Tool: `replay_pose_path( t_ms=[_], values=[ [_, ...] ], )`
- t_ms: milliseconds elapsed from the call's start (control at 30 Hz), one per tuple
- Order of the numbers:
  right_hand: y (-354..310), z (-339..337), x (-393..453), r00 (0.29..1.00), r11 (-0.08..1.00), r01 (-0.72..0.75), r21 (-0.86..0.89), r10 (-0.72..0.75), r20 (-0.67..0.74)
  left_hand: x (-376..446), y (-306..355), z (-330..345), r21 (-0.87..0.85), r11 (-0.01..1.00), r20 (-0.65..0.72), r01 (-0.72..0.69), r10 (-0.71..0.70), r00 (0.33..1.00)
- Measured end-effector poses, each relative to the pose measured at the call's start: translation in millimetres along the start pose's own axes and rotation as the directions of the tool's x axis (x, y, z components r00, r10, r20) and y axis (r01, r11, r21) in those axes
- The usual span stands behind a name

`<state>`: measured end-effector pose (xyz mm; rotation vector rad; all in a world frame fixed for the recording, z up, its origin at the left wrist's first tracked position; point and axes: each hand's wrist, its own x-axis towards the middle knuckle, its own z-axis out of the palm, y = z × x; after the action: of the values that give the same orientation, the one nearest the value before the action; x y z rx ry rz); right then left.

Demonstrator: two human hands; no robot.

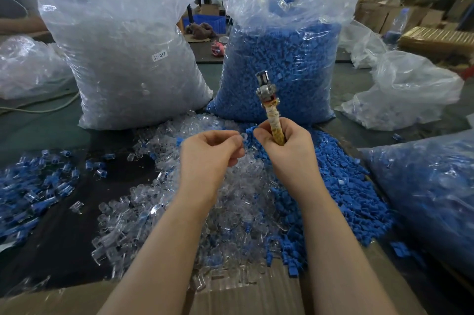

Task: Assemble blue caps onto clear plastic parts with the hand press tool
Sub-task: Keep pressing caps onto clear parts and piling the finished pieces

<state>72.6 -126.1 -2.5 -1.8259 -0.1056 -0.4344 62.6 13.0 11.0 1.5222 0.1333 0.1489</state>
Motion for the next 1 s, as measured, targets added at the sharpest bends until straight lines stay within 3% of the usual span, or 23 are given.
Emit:
replay_pose_path(
  t_ms=[300, 633, 1000],
  values=[
    [-3, 4, -1, 0.999, 0.998, 0.051, -0.022, -0.051, -0.001, -3, 6, 5, -0.167, 0.985, -0.018, 0.052, -0.056, 0.998],
    [-2, 10, -2, 0.998, 0.998, 0.059, -0.016, -0.059, -0.020, -7, 7, 7, -0.150, 0.989, -0.039, -0.008, 0.002, 0.999],
    [-4, 10, -1, 0.999, 1.000, 0.000, -0.009, 0.001, 0.044, -5, -3, 6, 0.146, 0.960, -0.113, -0.241, 0.258, 0.960]
  ],
)
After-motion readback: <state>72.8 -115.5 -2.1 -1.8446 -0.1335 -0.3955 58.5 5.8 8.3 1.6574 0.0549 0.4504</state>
